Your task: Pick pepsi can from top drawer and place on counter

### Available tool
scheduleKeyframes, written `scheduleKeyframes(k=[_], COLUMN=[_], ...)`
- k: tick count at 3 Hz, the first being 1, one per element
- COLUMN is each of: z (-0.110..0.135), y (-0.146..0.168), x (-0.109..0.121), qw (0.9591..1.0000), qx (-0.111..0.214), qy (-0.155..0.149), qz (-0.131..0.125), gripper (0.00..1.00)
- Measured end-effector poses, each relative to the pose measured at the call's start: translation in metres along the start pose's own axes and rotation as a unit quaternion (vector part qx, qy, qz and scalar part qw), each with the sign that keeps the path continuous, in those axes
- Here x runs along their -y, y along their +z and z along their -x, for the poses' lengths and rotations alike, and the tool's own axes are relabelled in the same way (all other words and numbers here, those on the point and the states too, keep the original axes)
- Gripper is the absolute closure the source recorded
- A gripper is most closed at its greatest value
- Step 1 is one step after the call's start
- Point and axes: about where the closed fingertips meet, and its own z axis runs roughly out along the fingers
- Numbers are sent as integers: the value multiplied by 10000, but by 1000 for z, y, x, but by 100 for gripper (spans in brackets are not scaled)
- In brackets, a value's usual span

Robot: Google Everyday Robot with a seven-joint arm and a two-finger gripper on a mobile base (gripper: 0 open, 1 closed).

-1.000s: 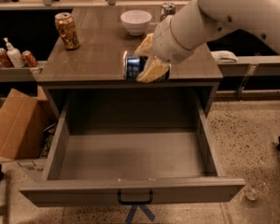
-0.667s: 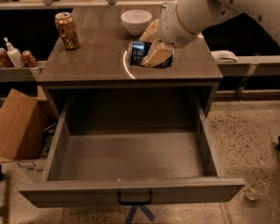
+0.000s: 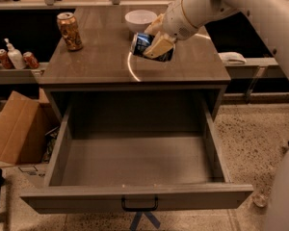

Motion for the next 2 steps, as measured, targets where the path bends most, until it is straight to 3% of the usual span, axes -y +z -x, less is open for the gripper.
scheduleKeyframes(k=[2], z=[2], y=[48], x=[20], qw=[9989], qx=[155], qy=[209], qz=[398], gripper=[61])
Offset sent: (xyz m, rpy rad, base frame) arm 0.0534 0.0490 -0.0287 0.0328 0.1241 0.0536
